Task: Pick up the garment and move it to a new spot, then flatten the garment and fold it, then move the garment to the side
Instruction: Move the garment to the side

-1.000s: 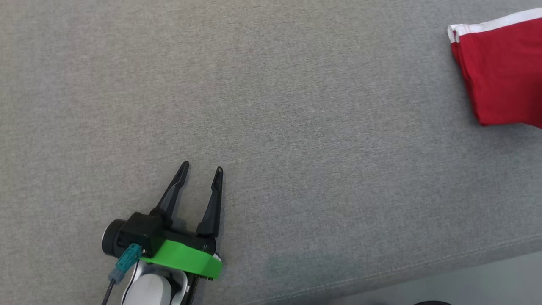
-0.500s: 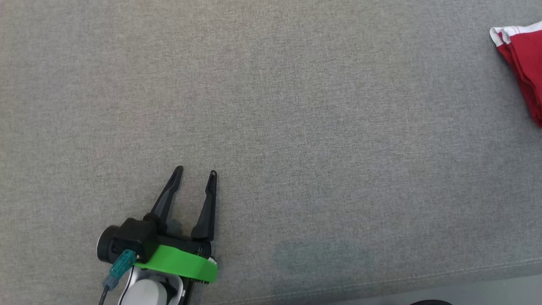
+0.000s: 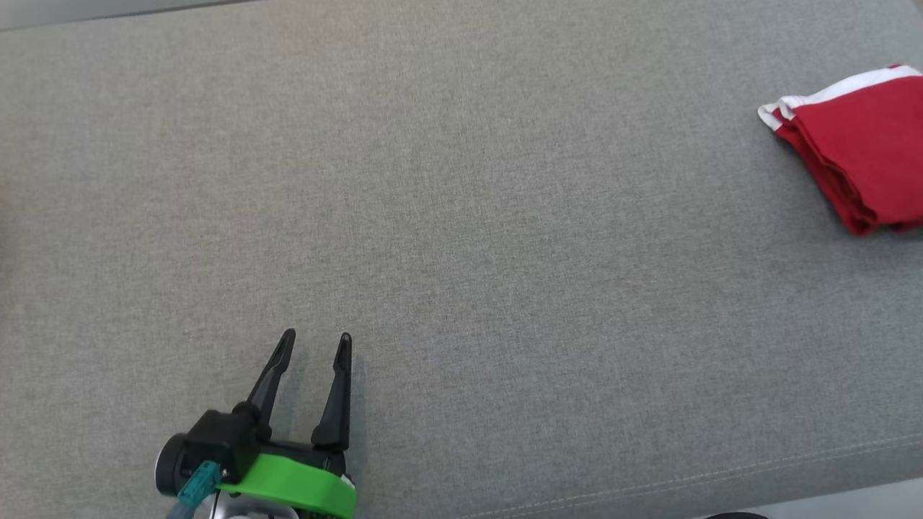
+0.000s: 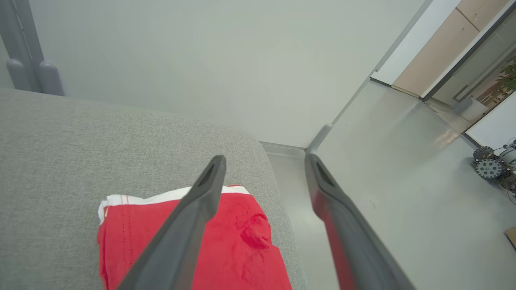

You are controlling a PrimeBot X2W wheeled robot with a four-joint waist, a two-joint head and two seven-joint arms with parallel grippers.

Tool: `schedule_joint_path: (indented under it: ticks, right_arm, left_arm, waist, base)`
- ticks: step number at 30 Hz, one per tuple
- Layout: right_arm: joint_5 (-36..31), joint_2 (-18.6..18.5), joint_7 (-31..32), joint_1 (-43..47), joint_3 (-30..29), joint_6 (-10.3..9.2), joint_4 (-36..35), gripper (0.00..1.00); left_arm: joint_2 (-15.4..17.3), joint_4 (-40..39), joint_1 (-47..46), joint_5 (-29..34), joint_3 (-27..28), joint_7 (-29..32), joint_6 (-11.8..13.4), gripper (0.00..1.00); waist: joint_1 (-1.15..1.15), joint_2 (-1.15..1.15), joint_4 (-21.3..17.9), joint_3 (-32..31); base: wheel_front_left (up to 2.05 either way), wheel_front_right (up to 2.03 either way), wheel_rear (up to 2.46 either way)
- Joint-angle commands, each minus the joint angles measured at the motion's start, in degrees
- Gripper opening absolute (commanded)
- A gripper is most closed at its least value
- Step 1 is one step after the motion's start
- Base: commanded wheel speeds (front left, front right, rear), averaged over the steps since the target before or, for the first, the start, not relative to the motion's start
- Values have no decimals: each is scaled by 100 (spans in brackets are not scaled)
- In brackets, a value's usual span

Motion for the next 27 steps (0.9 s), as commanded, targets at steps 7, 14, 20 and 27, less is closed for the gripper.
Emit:
schedule_joint_path:
  ticks: [7,14,20,27]
  right_arm:
    - [-337,910,-55,3316,-1350,-8,-3549,100]
    - [-1127,2087,-57,4962,-1636,-9,-4889,100]
    - [-1374,2655,-57,5490,-1562,-6,-5163,100]
    - [-1457,2983,-57,5705,-1947,-10,-5273,100]
  left_arm:
    - [139,201,625,-29,430,-2,0,100]
    - [219,464,630,-136,568,-2,3,100]
    - [112,566,544,-238,919,-1,3,100]
    - [50,621,639,-78,1140,-1,3,100]
  waist:
    - [0,0,103,-1207]
    - [0,0,209,-1316]
    - [0,0,342,-1402]
    - [0,0,547,-1518]
  base:
    - [0,0,0]
    - [0,0,0]
    - [0,0,0]
    - [0,0,0]
